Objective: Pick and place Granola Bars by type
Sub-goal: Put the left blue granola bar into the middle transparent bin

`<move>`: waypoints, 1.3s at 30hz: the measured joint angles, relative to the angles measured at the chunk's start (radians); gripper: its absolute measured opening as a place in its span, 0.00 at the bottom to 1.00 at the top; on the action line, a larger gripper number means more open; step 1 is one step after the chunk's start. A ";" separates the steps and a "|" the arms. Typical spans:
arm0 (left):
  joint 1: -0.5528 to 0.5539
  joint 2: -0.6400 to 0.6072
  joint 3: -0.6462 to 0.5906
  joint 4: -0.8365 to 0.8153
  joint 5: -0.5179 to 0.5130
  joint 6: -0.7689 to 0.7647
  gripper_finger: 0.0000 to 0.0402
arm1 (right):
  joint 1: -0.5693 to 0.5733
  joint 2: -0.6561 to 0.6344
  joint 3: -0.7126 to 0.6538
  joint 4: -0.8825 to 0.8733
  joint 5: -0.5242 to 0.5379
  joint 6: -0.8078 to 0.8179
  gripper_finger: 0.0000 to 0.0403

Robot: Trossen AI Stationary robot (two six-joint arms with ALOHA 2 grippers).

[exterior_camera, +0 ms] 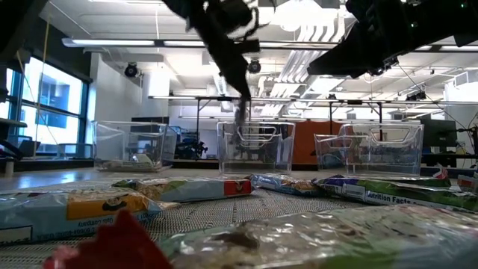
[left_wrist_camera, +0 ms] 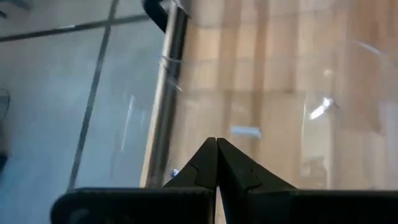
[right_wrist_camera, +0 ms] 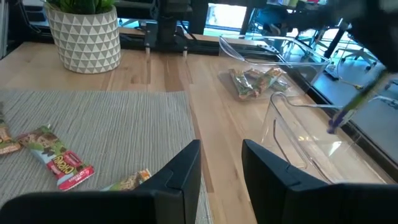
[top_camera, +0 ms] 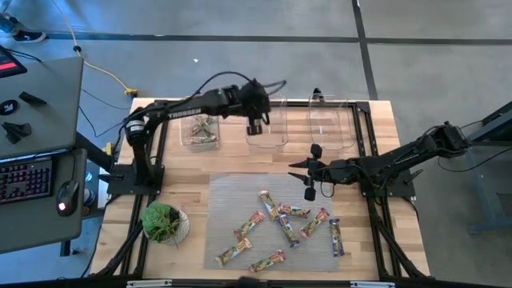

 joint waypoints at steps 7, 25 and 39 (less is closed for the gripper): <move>0.088 0.071 -0.039 0.055 0.093 0.003 0.00 | -0.001 0.000 0.000 0.010 0.002 0.018 0.25; 0.101 0.242 -0.037 0.092 -0.082 -0.022 0.06 | -0.002 0.000 0.000 -0.005 -0.005 0.022 0.25; 0.083 0.240 0.210 -0.237 -0.007 -0.108 0.21 | 0.001 0.057 0.000 -0.003 -0.242 0.089 0.25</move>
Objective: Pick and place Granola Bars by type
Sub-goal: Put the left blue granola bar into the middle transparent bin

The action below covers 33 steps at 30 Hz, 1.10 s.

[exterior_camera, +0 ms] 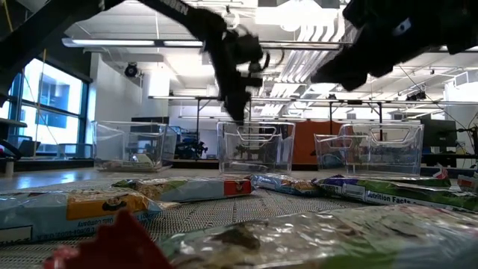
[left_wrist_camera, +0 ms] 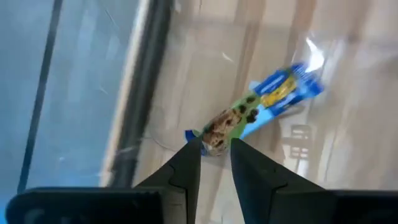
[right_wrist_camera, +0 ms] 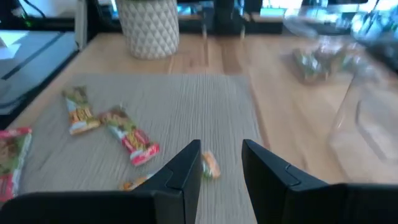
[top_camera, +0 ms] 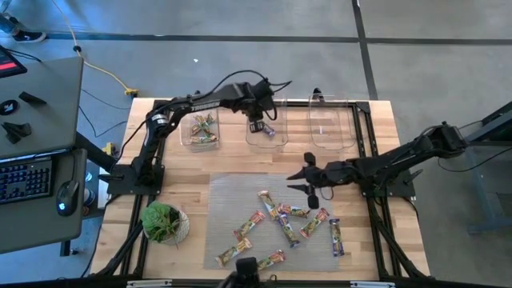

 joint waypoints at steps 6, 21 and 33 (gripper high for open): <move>-0.012 -0.002 0.284 -0.214 0.006 0.003 0.21 | 0.004 0.134 0.045 0.062 -0.122 -0.017 0.26; -0.003 -0.070 0.447 -0.282 0.039 0.008 0.21 | 0.072 0.503 0.524 -0.584 -0.386 0.065 0.26; -0.003 -0.068 0.447 -0.292 0.064 0.011 0.21 | 0.063 0.603 0.569 -0.655 -0.291 0.057 0.26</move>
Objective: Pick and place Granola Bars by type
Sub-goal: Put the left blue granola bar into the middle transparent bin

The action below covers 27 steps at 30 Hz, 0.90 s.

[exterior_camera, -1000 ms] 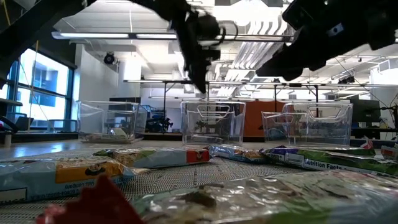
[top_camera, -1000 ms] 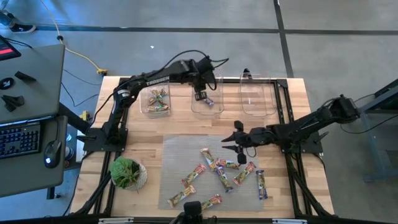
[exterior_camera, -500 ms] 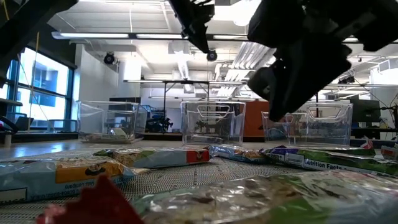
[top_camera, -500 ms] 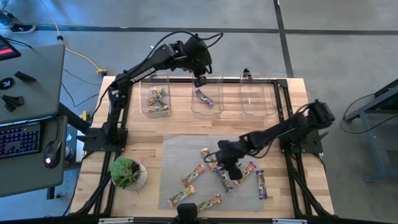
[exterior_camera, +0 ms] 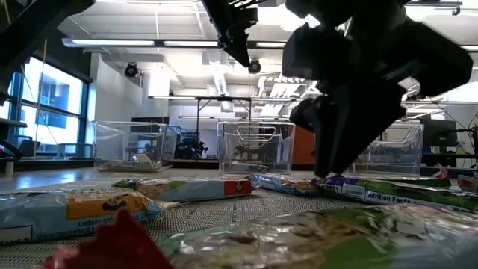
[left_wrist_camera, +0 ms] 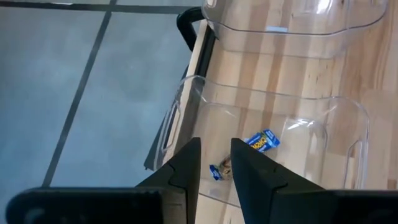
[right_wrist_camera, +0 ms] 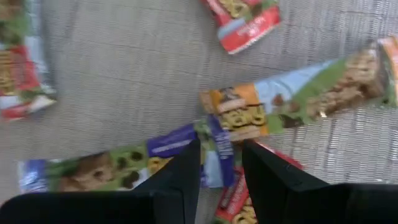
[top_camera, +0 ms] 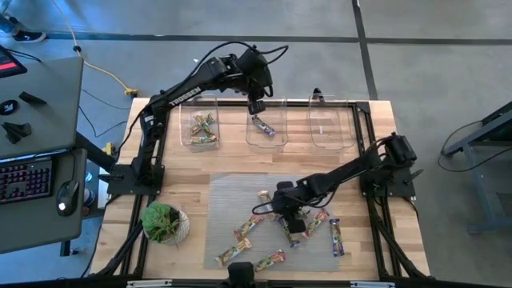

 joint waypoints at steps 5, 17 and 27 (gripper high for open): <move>0.000 0.000 0.000 0.000 0.002 0.013 0.21 | -0.001 0.004 0.000 -0.023 0.021 0.002 0.25; 0.000 0.000 0.000 -0.001 0.015 0.023 0.21 | 0.000 0.033 -0.030 0.033 -0.049 0.030 0.26; 0.000 0.000 0.000 -0.002 0.000 0.023 0.21 | 0.001 0.035 -0.039 0.050 -0.056 0.008 0.15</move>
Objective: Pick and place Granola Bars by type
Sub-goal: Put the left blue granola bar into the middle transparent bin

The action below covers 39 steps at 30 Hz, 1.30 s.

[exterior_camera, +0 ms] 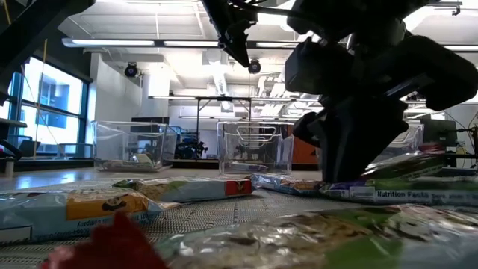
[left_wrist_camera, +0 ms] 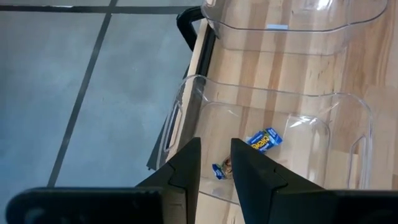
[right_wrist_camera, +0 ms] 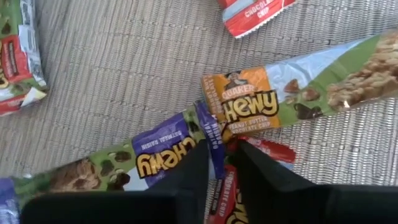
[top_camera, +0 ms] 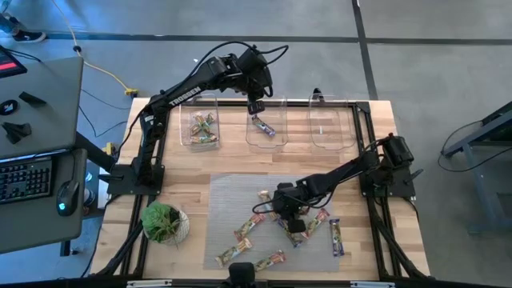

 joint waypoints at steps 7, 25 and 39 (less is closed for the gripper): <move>0.000 0.000 0.000 0.000 -0.008 0.000 0.21 | 0.001 -0.012 -0.002 0.001 -0.042 0.001 0.02; 0.000 0.000 0.000 -0.006 -0.077 0.010 0.21 | -0.079 -0.346 -0.001 -0.096 0.166 -0.057 0.00; 0.000 0.000 0.000 -0.062 -0.115 0.007 0.21 | -0.061 -0.144 -0.001 0.001 -0.057 0.051 0.21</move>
